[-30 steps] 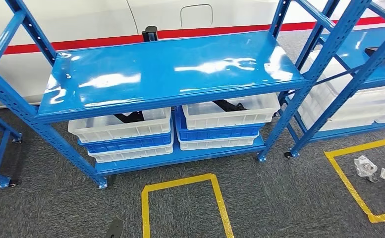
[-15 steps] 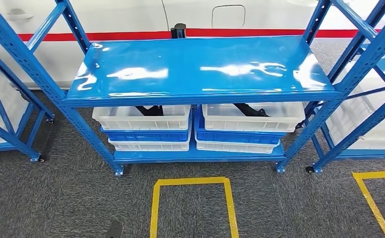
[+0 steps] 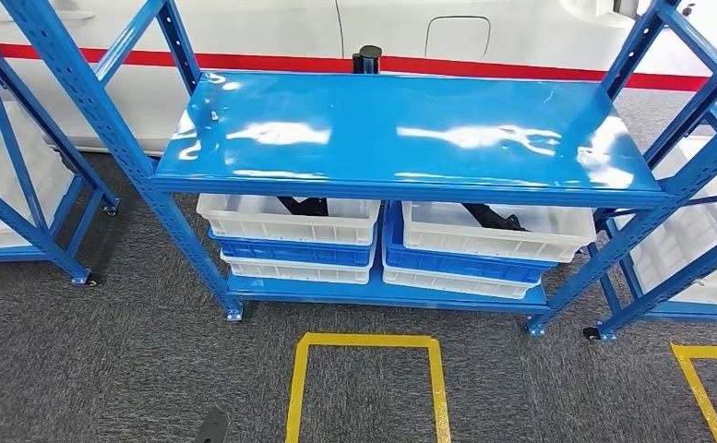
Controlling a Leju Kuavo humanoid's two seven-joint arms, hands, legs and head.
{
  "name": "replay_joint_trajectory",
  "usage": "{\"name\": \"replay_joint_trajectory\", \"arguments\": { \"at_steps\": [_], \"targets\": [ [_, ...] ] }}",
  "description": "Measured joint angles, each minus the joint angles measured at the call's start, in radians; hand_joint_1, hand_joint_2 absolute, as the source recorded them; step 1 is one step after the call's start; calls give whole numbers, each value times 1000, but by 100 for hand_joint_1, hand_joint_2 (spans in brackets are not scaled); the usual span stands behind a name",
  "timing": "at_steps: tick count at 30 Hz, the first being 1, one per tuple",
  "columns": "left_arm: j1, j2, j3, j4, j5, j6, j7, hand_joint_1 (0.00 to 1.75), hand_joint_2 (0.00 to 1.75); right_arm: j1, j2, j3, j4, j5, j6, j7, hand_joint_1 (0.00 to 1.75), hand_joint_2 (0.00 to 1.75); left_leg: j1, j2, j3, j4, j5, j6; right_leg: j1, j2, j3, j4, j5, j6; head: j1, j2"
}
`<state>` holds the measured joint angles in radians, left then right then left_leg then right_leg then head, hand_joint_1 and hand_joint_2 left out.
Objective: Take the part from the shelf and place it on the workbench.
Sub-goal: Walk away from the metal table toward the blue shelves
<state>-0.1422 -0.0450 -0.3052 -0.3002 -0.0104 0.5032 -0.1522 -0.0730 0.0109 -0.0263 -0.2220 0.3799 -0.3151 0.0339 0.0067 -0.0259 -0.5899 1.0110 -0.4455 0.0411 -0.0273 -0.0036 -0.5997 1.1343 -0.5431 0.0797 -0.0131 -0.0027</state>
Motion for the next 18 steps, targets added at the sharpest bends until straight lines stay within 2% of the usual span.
{"name": "replay_joint_trajectory", "arguments": {
  "at_steps": [1,2,4,5,6,8,9,13,16,18],
  "targets": [
    [0,0,0,0,0,0,0,0,0,-1,0,-1,0,0,0,0,0,0,-1,-3,0,4,-3,-6,-2,2,25,-59,24,2,1,0],
    [0,0,0,0,0,0,0,0,0,-1,1,-1,0,0,0,0,0,0,-3,-5,-1,9,-7,-10,-5,4,43,-98,39,-1,1,0],
    [0,1,0,0,-1,0,1,0,0,-1,3,-2,0,-1,0,-1,0,0,-6,-6,-3,12,-9,-4,-5,6,50,-112,45,-14,1,0],
    [0,2,0,0,-2,-1,2,0,44,-1,3,-2,0,-2,0,-2,0,0,-6,-6,-3,12,-8,3,-4,6,52,-112,47,-17,1,0],
    [0,2,0,0,-2,-2,4,0,87,-1,3,-2,0,-4,-2,-3,0,44,-5,-6,-2,10,-6,10,-3,6,52,-112,47,-17,1,0],
    [-1,2,0,0,-3,-6,8,0,175,-1,3,-4,0,-10,-5,-6,0,131,-4,-6,1,5,-4,11,1,6,53,-112,46,-19,1,0],
    [-1,2,0,0,-3,-8,10,0,175,-1,3,-5,0,-12,-6,-8,0,175,-4,-6,3,3,-4,10,2,6,53,-112,46,-20,1,0],
    [-1,2,0,0,0,-14,11,0,175,-2,3,-9,0,-17,-12,-14,0,175,-3,-6,4,-2,-1,-3,6,6,53,-111,45,-33,1,0],
    [-1,3,0,0,2,-16,9,0,175,-2,3,-10,0,-18,-13,-20,0,175,-1,-6,4,-3,-2,-20,7,6,52,-111,45,-35,1,0],
    [-1,4,0,0,3,-17,8,0,175,-3,3,-11,0,-19,-14,-21,0,175,-1,-6,4,-3,-2,-27,8,6,52,-111,44,-35,1,0]
  ]
}}
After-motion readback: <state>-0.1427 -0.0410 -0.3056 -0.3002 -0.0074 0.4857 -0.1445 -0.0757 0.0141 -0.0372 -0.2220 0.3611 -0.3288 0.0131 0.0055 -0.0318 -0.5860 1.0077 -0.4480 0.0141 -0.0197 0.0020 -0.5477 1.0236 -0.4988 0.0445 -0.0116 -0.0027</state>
